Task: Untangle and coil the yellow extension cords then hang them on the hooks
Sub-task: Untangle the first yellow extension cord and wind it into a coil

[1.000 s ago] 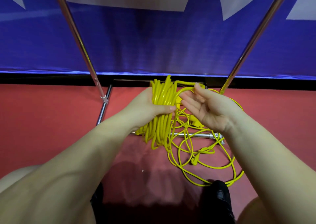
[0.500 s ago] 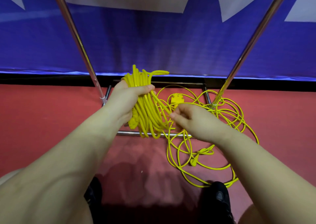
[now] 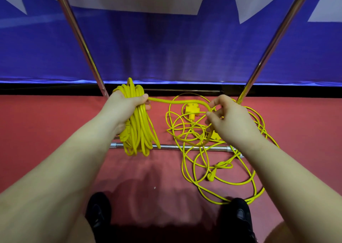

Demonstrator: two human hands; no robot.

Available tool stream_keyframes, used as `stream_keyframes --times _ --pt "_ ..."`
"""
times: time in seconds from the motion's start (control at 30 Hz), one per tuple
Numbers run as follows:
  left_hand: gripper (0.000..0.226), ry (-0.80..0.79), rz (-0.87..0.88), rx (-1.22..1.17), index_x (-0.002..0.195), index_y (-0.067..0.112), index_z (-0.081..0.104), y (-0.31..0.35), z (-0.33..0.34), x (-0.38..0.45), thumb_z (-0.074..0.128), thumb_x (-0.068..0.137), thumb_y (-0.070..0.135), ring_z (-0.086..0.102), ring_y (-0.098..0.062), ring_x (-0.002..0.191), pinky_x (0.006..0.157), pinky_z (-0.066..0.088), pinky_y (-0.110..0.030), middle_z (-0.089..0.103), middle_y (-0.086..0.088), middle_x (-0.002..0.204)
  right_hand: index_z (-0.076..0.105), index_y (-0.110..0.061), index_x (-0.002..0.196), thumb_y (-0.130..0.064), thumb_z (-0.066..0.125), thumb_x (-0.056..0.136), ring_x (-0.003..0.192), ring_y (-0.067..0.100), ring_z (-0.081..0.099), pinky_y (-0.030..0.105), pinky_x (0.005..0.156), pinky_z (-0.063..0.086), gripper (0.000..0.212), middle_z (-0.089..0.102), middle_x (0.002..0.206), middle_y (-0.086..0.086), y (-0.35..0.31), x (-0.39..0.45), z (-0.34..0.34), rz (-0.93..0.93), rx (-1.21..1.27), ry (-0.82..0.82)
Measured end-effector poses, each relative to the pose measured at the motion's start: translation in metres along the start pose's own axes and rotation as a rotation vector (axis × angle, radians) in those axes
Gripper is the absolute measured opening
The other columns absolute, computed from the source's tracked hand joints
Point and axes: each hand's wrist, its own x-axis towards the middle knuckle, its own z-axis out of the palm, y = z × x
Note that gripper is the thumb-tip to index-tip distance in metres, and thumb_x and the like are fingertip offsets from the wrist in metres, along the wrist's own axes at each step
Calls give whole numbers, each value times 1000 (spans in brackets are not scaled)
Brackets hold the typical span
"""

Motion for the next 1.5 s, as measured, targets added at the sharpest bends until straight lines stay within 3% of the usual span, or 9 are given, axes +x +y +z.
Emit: stream_keyframes --times 0.27,0.37,0.47,0.57,0.7,1.0,1.2,1.4,1.5 --pt "7 -132 -25 71 91 3 58 -4 7 -7 62 85 3 65 -9 52 48 56 -26 66 -3 63 48 -25 112 -23 53 90 72 26 67 35 71 54 22 70 84 10 6 2 4 156 -104 -59" --pt "3 -170 -9 99 86 3 58 -1 7 -7 61 85 2 65 -8 51 46 54 -24 65 -3 63 53 -21 97 -31 53 93 61 21 66 33 66 53 11 69 72 8 1 1 2 105 -57 -54" --pt "9 -220 -8 144 92 3 57 -1 5 -8 61 85 2 65 -9 52 50 56 -27 65 -8 71 53 -14 76 -34 52 93 47 15 60 30 57 48 26 64 62 5 -11 -1 -8 -8 102 -49" --pt "12 -272 -15 204 92 3 56 -4 7 -10 63 83 1 65 -11 52 48 56 -29 65 -7 69 64 -18 89 -20 62 87 54 7 54 23 58 47 3 61 68 0 -26 -5 -18 -52 511 -243" --pt "15 -278 -38 179 97 -1 55 -7 11 -11 62 84 -1 63 -10 50 46 54 -25 63 -10 72 65 -22 104 -31 76 71 64 13 50 22 60 40 35 55 65 -2 -32 -10 -24 -33 700 -535" --pt "5 -337 4 147 84 5 59 -6 15 -13 61 84 0 63 -12 53 54 55 -28 65 -5 65 64 -17 106 -5 62 86 49 8 50 16 50 43 23 54 71 2 -32 -15 -2 -5 553 -376" --pt "10 -381 -11 91 79 6 58 -6 23 -20 57 85 -1 62 -10 50 50 54 -24 64 -1 59 68 -26 91 -27 68 83 48 1 47 17 53 38 8 53 66 -5 -21 -14 10 -100 284 -235" --pt "8 -315 -2 11 80 6 57 0 18 -16 55 87 3 61 -9 50 49 53 -23 64 1 57 66 -26 98 -37 54 89 93 21 59 29 70 42 18 62 90 -2 -9 -16 8 -88 -439 -357" --pt "8 -240 34 -40 81 6 58 3 16 -13 55 87 2 60 -8 49 50 53 -21 64 1 57 70 -24 96 -29 57 87 87 19 60 26 68 46 16 65 87 -4 -5 -17 7 -32 -458 -503"
